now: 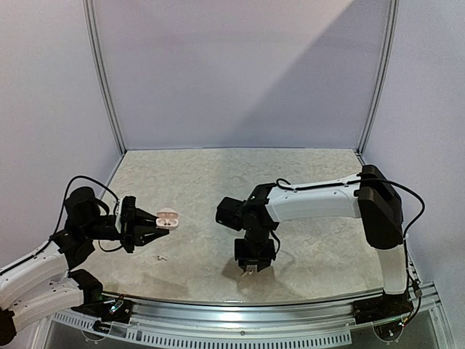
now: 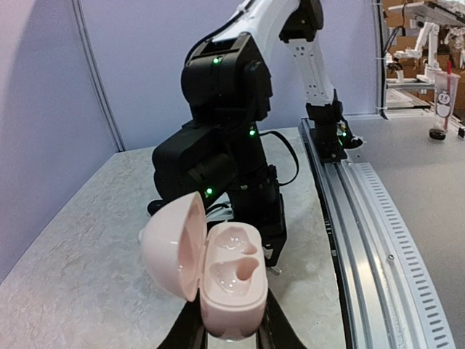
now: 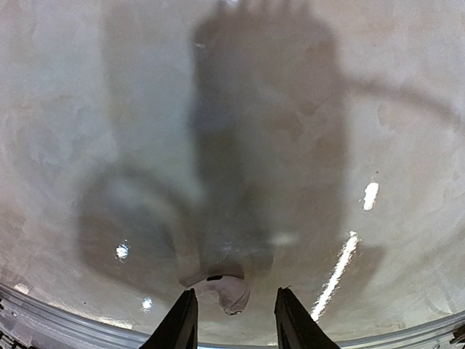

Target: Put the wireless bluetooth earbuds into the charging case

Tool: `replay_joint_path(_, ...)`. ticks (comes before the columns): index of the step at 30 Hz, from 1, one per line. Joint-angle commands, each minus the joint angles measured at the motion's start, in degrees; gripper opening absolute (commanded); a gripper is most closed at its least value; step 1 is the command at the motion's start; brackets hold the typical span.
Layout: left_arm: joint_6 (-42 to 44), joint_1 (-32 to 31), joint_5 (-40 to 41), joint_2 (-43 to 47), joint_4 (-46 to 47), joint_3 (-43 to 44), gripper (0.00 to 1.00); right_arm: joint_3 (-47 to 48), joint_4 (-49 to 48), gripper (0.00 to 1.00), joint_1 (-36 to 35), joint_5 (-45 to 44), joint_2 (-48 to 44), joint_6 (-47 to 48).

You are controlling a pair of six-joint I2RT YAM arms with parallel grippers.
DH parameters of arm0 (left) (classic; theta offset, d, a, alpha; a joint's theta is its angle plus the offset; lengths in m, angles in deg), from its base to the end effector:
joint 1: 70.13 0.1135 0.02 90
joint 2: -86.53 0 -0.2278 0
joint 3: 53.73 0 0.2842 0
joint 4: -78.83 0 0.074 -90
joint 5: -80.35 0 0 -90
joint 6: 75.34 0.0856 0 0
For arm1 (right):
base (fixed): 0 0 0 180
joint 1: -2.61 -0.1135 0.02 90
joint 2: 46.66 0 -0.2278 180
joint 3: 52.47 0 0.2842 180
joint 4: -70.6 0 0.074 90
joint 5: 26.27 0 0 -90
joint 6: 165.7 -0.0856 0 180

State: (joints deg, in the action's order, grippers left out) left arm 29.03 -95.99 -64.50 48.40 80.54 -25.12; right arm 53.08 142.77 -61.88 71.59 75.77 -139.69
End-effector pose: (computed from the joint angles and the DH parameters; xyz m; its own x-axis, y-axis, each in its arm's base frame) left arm 0.1883 -0.1691 0.1904 0.1248 0.0983 -0.9873 0.9797 0.1449 0.1382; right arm 0.1689 0.3812 0.0645 -0.9932 -0.0141 0.1156 -0.0055 0.9972 0.0749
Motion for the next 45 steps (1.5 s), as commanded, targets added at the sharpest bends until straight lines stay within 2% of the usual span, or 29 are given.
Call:
replay_joint_path(1,5.4,-1.1,-3.4,0.7,-4.1,0.3,0.0,0.2,0.0,0.37,-0.3,-0.2,1.1,0.1)
replay_joint_path(20,3.4,-1.9,-1.3,1.3,-5.2,0.6,0.0,9.3,7.9,0.36,-1.4,-2.6,7.6,5.3)
replay_joint_path(31,3.7,-1.9,-0.8,1.0,-5.6,0.8,0.0,9.0,16.9,0.37,-3.5,-5.8,8.3,10.0)
replay_joint_path(39,4.2,-1.9,-0.7,0.2,-5.7,1.1,0.0,10.5,9.7,0.39,-3.4,-3.3,6.7,17.9)
replay_joint_path(45,4.4,-1.9,-0.8,-0.3,-6.2,1.5,0.0,11.3,6.0,0.47,-3.0,-4.9,3.7,29.0)
